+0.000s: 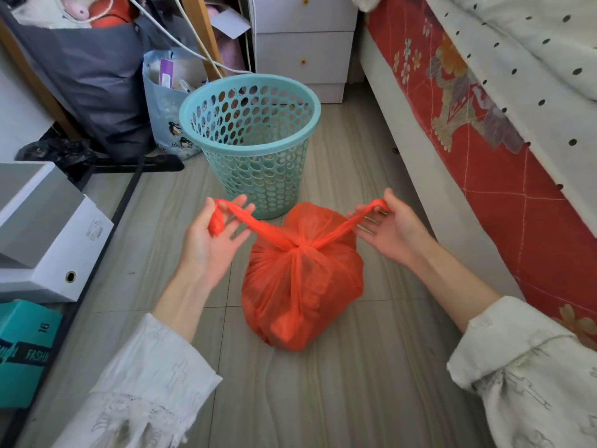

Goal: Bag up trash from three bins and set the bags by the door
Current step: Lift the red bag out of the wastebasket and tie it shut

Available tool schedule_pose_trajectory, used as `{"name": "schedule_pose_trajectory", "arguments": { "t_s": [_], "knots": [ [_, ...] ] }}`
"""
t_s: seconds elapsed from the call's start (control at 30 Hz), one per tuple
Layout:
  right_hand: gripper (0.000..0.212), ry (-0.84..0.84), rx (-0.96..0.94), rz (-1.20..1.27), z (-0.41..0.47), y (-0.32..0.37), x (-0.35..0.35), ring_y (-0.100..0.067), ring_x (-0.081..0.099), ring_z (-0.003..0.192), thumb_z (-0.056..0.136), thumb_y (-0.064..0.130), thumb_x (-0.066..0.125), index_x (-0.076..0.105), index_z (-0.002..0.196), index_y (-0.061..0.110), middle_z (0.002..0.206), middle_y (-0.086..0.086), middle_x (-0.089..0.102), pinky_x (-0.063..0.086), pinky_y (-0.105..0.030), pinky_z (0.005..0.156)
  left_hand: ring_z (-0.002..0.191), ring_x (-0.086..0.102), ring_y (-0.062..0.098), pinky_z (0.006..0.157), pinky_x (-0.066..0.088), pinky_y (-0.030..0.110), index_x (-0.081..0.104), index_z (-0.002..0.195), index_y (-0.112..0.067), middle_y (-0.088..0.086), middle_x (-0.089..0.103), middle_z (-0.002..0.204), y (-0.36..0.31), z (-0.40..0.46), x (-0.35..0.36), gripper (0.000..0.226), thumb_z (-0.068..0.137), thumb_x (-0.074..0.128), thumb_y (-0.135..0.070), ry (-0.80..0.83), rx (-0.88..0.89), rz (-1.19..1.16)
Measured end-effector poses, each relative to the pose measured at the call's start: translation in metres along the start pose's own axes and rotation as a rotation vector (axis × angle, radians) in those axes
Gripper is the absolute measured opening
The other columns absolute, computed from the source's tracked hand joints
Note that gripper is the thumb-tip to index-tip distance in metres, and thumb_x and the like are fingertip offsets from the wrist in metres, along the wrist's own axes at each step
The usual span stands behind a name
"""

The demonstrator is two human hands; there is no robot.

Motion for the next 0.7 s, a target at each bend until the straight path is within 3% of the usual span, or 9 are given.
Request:
{"name": "schedule_pose_trajectory", "arguments": {
  "t_s": [0.13,0.23,0.3,0.4,0.5,0.6,0.7],
  "knots": [
    [0.042,0.024,0.001,0.021,0.002,-0.004,0.027,-0.018,0.057,0.068,0.093,0.042,0.045,0.045,0.059,0.016,0.054,-0.001,0.059,0.046,-0.031,0.076,0.104,0.061,0.017,0.086,0.045,0.040,0.048,0.071,-0.021,-0.002,0.066,0.097,0.004,0.001,0.015,0.032,0.097,0.031,-0.030,0.056,-0.016,0.054],
    [0.032,0.059,-0.038,0.006,0.005,-0.007,0.030,-0.016,0.058,0.081,0.092,0.040,0.048,0.054,0.071,0.016,0.076,-0.002,0.064,0.046,-0.029,0.083,0.108,0.058,0.021,0.093,0.043,0.042,0.050,0.077,-0.020,0.003,0.061,0.104,0.013,0.004,0.013,0.023,0.093,0.033,-0.021,0.026,-0.049,0.007],
    [0.025,0.051,-0.047,-0.055,0.009,-0.019,0.025,-0.013,0.058,0.087,0.092,0.038,0.049,0.059,0.087,0.015,0.087,-0.001,0.062,0.046,-0.027,0.086,0.116,0.055,0.026,0.101,0.039,0.046,0.052,0.083,-0.016,0.007,0.059,0.108,0.021,0.006,0.008,0.016,0.079,0.036,-0.012,0.010,-0.082,-0.090],
    [0.010,0.012,-0.151,-0.132,0.020,-0.035,0.013,-0.012,0.062,0.084,0.089,0.018,0.057,0.058,0.094,0.010,0.088,-0.003,0.065,0.051,-0.026,0.080,0.119,0.051,0.029,0.105,0.036,0.047,0.053,0.092,-0.013,0.010,0.057,0.113,0.029,0.008,0.003,0.033,0.063,0.038,-0.010,0.009,-0.093,-0.181],
    [0.024,-0.069,-0.232,-0.450,0.024,-0.046,0.002,-0.015,0.061,0.094,0.083,0.007,0.065,0.058,0.105,0.010,0.098,-0.003,0.064,0.049,-0.023,0.084,0.102,0.055,0.020,0.094,0.042,0.037,0.048,0.083,-0.017,0.003,0.059,0.101,0.041,0.013,0.003,0.028,0.077,0.028,0.002,-0.018,-0.089,-0.107],
    [0.008,-0.209,-0.189,-0.820,0.029,-0.060,-0.011,-0.014,0.055,0.086,0.083,0.012,0.064,0.059,0.089,0.015,0.083,0.003,0.060,0.043,-0.023,0.074,0.087,0.057,0.015,0.079,0.045,0.028,0.043,0.086,-0.020,0.001,0.064,0.086,0.066,0.018,0.002,0.023,0.086,0.038,0.002,-0.044,-0.115,-0.052],
    [0.031,-0.298,-0.183,-1.015,0.033,-0.071,-0.017,-0.022,0.061,0.101,0.085,0.022,0.059,0.065,0.109,0.005,0.105,-0.009,0.067,0.046,-0.032,0.091,0.079,0.062,0.009,0.073,0.050,0.023,0.046,0.094,-0.023,0.000,0.064,0.087,0.090,0.018,0.005,0.019,0.089,0.050,-0.005,-0.011,-0.135,0.127]
  ]
}}
Point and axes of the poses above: each hand's wrist, its own z-axis towards the middle knuckle, its own x-axis out of the palm, y = z × x, the point moved 7 cm from there along z, towards the middle knuckle
